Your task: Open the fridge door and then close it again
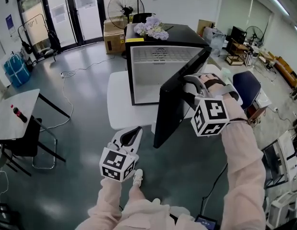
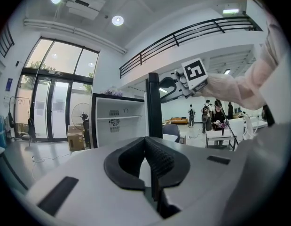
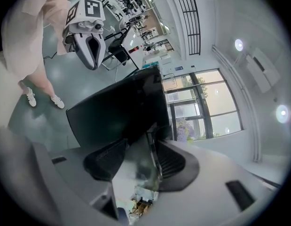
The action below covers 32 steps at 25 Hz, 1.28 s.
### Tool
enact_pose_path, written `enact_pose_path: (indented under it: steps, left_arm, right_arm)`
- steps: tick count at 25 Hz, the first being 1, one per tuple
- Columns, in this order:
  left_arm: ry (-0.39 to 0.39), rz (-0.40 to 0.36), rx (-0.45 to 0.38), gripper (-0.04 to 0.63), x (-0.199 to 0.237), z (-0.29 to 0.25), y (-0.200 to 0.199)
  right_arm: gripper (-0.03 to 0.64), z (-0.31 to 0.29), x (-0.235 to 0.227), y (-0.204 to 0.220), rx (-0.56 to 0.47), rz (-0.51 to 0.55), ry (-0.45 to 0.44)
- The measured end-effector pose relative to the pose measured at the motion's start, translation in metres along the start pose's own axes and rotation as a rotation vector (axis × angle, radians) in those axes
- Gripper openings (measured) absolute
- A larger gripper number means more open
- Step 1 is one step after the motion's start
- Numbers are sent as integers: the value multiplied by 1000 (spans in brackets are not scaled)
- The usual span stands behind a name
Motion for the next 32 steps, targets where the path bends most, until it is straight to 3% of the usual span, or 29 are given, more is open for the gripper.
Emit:
enact_pose_path:
  steps: [11,32]
  left_arm:
    - [23,-7,7,11,-22,1,6]
    - [59,-29,0,11,-42,8,4]
  right_arm:
    - [212,27,19,25,-23,14,0]
    - [215,81,52,80,87,90,-63]
Point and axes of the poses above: the fingertips, and each gripper's own axes: z backward along the fingers, x to its left, y out of its underside, the point moved 10 cm from there along z, backward along the fingers, and after that the axes turned 10 degrees about z, right-handed, at the moved point
